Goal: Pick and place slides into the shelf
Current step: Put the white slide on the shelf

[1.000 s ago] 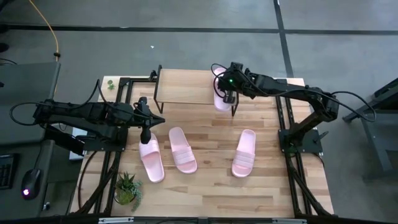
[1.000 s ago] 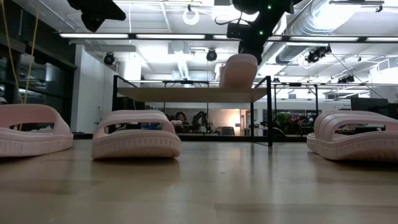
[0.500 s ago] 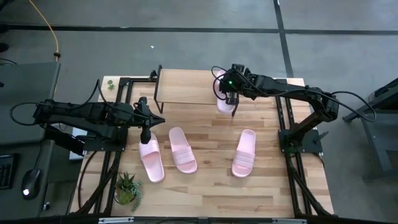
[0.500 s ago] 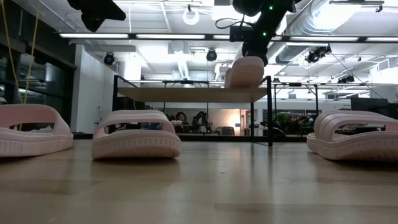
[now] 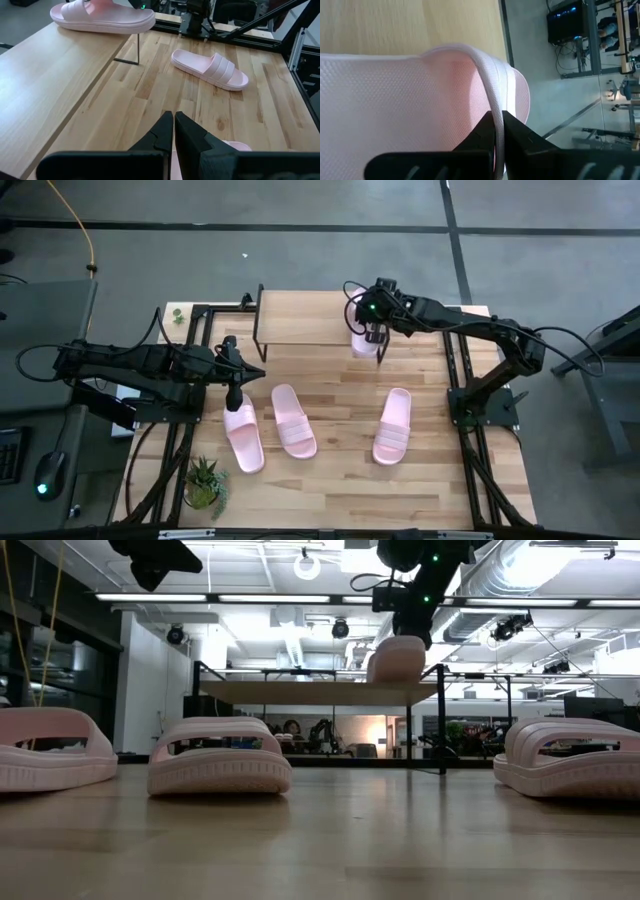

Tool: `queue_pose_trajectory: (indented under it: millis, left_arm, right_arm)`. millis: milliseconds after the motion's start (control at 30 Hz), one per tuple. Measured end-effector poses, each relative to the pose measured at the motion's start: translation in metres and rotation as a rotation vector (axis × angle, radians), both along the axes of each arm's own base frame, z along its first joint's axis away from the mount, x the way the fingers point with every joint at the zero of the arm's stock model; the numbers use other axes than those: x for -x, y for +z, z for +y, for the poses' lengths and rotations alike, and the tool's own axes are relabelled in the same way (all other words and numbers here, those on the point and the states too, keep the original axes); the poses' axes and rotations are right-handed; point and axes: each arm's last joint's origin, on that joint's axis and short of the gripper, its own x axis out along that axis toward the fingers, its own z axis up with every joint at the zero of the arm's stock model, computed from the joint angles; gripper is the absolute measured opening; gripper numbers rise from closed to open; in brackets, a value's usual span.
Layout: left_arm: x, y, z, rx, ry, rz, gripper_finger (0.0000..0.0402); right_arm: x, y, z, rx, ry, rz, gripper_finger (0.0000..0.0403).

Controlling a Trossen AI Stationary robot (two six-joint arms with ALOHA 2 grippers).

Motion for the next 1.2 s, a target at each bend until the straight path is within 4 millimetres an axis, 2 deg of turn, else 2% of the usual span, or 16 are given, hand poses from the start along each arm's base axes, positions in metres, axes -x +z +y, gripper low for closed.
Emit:
queue_pose_trajectory:
  millis: [567,1200]
  left_arm:
    - [0.0,0.0,0.0,0.0,0.0,0.0,0.0008]
    - [0.0,0.0,0.0,0.0,0.0,0.0,0.0007]
  right_arm:
    - [0.007,-0.004,0.002,-0.04,-0.009,0.075,0.0008]
    - [0.01,-0.006,0.002,-0.037,-0.049,0.107,0.0125]
